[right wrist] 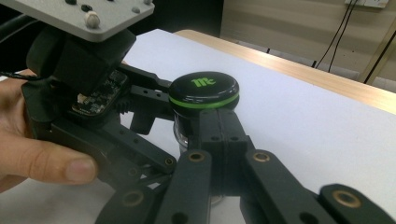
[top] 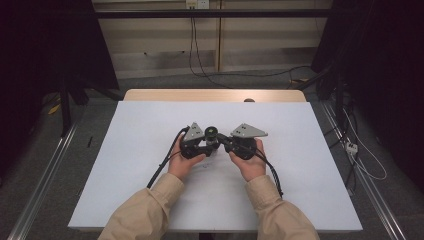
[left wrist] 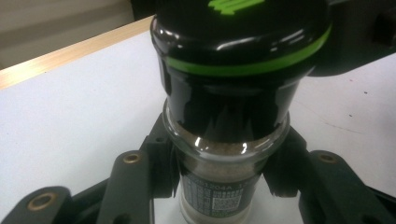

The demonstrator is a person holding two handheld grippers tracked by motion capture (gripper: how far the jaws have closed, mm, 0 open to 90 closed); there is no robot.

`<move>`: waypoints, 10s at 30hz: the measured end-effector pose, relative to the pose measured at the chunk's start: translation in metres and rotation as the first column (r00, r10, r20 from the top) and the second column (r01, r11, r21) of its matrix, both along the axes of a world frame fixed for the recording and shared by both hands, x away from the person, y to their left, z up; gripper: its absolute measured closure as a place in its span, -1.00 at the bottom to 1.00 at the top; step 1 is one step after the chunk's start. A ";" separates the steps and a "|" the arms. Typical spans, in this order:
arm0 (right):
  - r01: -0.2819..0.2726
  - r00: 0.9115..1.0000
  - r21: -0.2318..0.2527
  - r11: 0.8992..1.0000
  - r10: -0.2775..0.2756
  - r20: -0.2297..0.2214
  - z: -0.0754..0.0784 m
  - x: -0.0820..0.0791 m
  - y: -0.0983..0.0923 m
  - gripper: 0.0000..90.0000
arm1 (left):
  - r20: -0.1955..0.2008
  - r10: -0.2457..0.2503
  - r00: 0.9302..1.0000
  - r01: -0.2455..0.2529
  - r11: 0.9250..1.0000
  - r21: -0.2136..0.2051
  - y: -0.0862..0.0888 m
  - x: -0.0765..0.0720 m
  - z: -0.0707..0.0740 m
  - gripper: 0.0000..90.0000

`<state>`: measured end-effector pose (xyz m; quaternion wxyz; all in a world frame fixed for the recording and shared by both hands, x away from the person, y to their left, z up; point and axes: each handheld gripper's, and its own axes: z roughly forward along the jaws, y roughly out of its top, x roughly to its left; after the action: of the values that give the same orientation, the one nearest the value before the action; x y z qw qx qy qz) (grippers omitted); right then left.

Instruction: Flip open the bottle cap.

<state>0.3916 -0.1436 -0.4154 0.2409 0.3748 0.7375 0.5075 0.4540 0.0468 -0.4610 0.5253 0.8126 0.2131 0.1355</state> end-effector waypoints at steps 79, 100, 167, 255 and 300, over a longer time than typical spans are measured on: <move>-0.009 1.000 -0.019 1.000 0.010 0.010 0.016 0.002 0.006 1.00 | -0.013 0.010 1.000 -0.010 1.000 0.008 0.000 0.000 0.000 0.18; -0.019 1.000 -0.023 1.000 0.019 0.002 0.018 0.005 0.010 1.00 | -0.008 0.014 1.000 -0.013 1.000 0.012 0.000 -0.001 0.000 0.18; -0.014 1.000 -0.036 0.999 0.014 0.016 0.025 0.011 0.015 1.00 | -0.013 0.024 1.000 -0.024 1.000 0.008 -0.001 -0.002 0.000 0.18; -0.024 0.999 -0.049 0.998 0.025 0.032 0.029 0.020 0.026 1.00 | -0.013 0.026 1.000 -0.026 1.000 0.008 -0.001 -0.002 0.000 0.18; 0.003 0.999 -0.023 1.000 -0.002 0.033 0.028 0.023 0.020 0.77 | -0.053 0.060 0.997 -0.059 0.998 0.028 0.003 -0.005 0.005 -0.17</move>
<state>0.4148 -0.1236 -0.3869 0.2578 0.3645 0.7389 0.5047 0.4488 0.0495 -0.4556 0.5042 0.8162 0.2495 0.1321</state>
